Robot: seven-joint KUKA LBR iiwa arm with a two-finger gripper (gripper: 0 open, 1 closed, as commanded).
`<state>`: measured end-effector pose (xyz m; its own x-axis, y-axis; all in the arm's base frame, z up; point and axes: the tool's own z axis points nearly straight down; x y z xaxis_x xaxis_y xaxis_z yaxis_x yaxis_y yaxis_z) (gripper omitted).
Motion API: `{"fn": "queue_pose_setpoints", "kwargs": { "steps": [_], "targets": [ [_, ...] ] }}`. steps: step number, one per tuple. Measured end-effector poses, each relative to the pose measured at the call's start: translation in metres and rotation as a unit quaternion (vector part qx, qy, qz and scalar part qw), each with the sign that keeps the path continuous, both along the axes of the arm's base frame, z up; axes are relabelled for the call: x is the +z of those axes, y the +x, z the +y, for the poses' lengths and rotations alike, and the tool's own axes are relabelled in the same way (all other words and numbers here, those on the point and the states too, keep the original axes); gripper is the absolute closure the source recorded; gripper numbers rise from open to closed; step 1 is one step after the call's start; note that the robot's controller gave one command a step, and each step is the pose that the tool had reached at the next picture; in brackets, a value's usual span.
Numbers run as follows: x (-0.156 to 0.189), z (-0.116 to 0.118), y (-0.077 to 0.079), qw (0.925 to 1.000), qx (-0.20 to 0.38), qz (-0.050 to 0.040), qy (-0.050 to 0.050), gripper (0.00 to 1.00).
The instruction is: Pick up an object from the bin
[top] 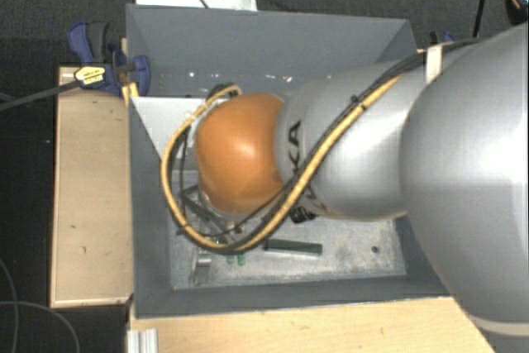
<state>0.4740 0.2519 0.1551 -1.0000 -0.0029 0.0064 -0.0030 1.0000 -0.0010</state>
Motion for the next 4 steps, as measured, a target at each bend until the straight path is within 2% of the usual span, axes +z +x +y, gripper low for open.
{"fn": "queue_pose_setpoints", "kwargs": {
  "steps": [1, 2, 3, 4],
  "targets": [
    [0.034, -0.044, 0.029, 0.9999, 0.013, -0.0066, 0.001, 0.00],
    [-0.089, -0.066, 0.066, 0.9995, -0.030, -0.0013, -0.001, 0.00],
    [-0.083, -0.064, 0.069, 0.9995, -0.032, -0.0059, 0.002, 1.00],
    [-0.084, -0.017, 0.095, 0.9998, 0.017, -0.0053, 0.002, 1.00]
  ]
}}
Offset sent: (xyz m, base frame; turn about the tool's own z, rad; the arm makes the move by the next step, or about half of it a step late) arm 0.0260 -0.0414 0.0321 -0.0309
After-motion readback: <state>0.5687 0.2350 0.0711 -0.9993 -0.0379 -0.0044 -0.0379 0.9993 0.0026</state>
